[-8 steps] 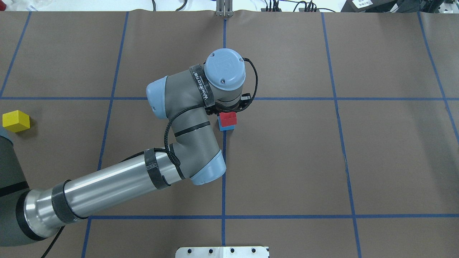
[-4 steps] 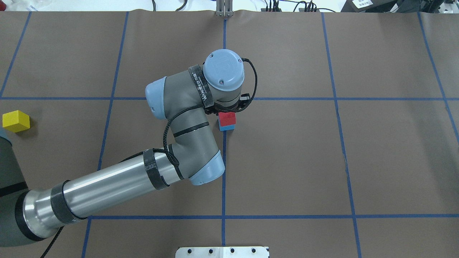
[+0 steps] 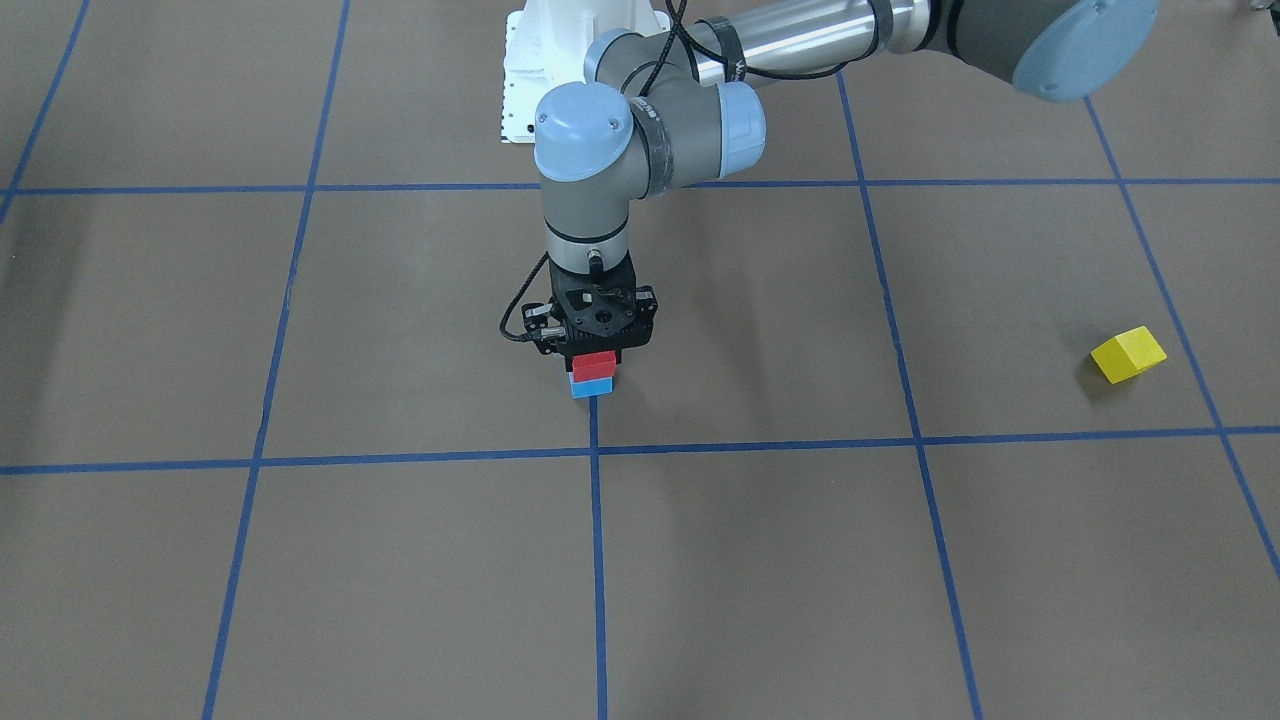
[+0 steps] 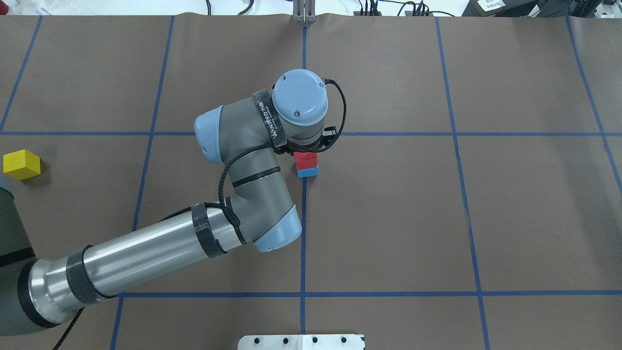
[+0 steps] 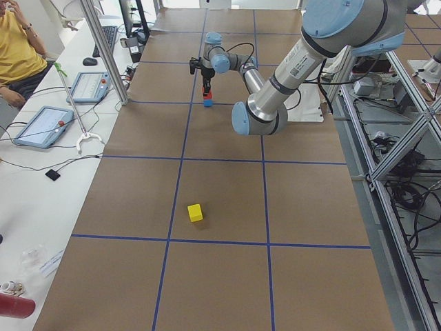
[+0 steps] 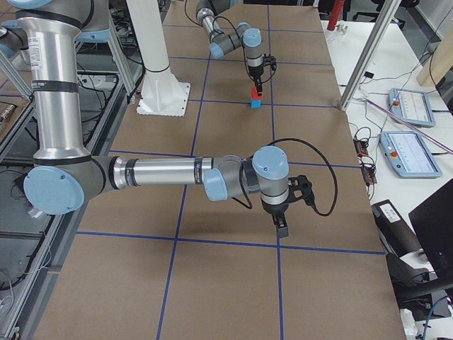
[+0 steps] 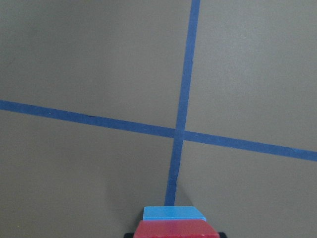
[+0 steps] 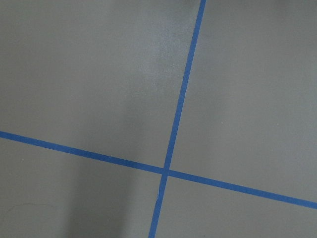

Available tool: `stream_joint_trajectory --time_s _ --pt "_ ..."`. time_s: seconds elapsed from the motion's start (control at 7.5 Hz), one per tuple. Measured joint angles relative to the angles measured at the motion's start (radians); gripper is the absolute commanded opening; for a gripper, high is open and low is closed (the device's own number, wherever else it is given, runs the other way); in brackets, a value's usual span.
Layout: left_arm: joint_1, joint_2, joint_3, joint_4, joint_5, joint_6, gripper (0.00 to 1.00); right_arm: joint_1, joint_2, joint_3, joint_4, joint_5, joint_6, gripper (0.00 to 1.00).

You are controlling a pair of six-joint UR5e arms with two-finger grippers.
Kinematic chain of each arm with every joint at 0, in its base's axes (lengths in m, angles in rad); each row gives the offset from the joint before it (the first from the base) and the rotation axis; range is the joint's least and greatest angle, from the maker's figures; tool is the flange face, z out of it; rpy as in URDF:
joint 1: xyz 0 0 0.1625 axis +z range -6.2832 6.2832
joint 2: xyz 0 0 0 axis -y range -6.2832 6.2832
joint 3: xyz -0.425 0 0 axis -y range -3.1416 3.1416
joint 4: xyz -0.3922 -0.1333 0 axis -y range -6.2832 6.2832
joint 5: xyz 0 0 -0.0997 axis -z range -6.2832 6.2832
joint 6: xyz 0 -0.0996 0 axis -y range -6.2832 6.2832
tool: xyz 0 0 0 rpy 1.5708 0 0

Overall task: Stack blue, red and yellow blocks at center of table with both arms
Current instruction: 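Lower the red cube onto the blue cube and open the left gripper, then move the left gripper to the yellow cube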

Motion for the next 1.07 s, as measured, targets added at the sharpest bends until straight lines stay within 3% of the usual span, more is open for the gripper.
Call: stream_joint_trajectory --time_s 0.27,0.53,0.8,1.07 --pt "-0.001 0.004 -0.016 -0.008 0.001 0.024 1.00 0.000 0.000 0.000 0.000 0.000 0.000 1.00" --pt "-0.013 0.085 -0.146 -0.004 -0.006 0.132 1.00 0.000 0.000 0.000 0.000 0.000 0.000 1.00" --pt "-0.086 0.303 -0.374 -0.005 -0.070 0.363 1.00 0.000 -0.001 0.000 0.000 0.000 0.000 1.00" --pt "-0.249 0.586 -0.550 -0.027 -0.204 0.719 1.00 0.000 -0.002 0.000 0.001 0.000 0.000 1.00"
